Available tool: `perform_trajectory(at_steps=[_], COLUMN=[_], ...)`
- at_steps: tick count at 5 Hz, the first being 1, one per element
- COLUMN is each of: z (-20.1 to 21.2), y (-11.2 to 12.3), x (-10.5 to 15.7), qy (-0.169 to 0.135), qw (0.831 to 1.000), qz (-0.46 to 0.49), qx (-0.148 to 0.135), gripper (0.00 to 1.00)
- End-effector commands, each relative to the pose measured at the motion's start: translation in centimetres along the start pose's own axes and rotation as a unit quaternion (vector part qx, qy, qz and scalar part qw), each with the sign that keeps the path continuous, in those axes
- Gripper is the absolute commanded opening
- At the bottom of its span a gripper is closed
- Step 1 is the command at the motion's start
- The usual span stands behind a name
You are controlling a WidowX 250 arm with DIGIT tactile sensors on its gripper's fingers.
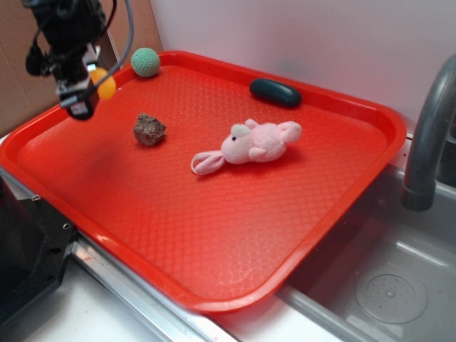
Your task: Grab the yellow duck.
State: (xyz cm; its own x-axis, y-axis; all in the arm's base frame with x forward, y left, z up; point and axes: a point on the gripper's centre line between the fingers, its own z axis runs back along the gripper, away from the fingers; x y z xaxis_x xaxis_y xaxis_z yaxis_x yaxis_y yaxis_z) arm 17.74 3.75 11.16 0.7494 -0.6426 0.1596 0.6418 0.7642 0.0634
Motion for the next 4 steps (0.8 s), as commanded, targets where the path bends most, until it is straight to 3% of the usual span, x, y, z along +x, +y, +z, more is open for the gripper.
perform_trajectory(at_steps=[1,2,3,4], z=[10.2,15.0,16.1,15.8], y=[-2.3,-2.3,-1.7,-1.4], x=[4.6,6.2,5.6,5.0], qy=[0.01,0.033,0.051,0.041], qw=[0.995,0.981,0.945,0.945], qz=[0.086,0.191,0.312,0.313], qx=[0.054,-0.001,-0.082,-0.088], gripper=[0.0,0.0,0.0,0.0])
